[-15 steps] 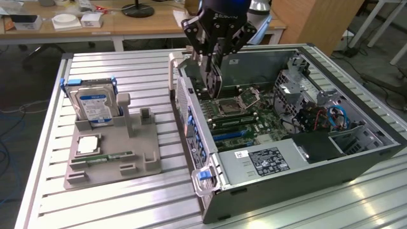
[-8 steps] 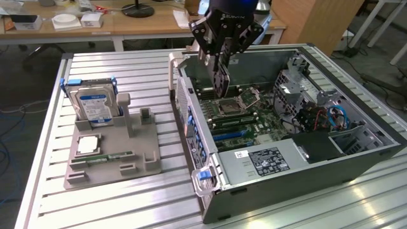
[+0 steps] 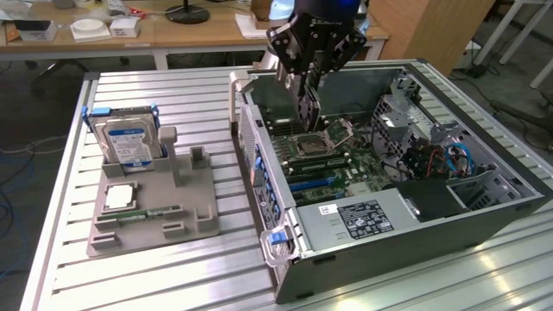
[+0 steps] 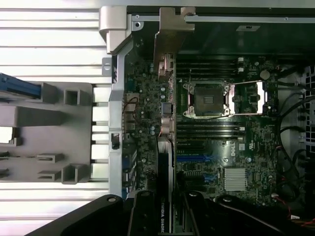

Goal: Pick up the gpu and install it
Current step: 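Pick up the gpu and move the gpu toward the slot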

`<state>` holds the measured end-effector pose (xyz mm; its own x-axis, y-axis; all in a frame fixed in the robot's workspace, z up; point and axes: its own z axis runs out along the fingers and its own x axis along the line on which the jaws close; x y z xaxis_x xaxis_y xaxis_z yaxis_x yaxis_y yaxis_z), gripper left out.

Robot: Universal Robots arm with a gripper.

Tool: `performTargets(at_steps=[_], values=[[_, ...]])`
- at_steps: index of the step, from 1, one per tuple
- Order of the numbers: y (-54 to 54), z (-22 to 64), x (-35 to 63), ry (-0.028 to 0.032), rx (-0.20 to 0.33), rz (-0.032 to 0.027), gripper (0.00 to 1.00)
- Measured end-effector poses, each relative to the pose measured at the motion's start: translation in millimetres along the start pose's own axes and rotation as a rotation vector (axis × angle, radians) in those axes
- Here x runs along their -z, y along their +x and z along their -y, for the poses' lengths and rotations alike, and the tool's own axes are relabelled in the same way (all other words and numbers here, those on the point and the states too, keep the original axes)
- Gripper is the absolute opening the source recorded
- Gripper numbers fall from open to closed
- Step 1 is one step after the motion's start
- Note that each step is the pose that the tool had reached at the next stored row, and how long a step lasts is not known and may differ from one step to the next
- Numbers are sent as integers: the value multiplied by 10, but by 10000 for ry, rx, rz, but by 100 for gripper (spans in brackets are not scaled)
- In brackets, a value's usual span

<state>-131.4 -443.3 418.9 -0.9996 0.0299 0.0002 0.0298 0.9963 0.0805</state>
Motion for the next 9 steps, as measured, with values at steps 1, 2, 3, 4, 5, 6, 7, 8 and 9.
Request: performTargets(at_steps=[1, 2, 3, 4, 5, 6, 7, 8, 9], values=[[-18, -1, 0, 0, 0, 0, 26], [-37, -1, 0, -1, 1, 0, 26], [-59, -2, 0, 0, 1, 0, 26], [-87, -3, 0, 0, 1, 0, 26], [-116, -3, 0, 0, 1, 0, 26], [-144, -4, 0, -1, 1, 0, 26], [-171, -5, 0, -1, 1, 0, 26], [-198, -6, 0, -1, 0, 0, 26], [-224, -7, 0, -1, 1, 0, 26]])
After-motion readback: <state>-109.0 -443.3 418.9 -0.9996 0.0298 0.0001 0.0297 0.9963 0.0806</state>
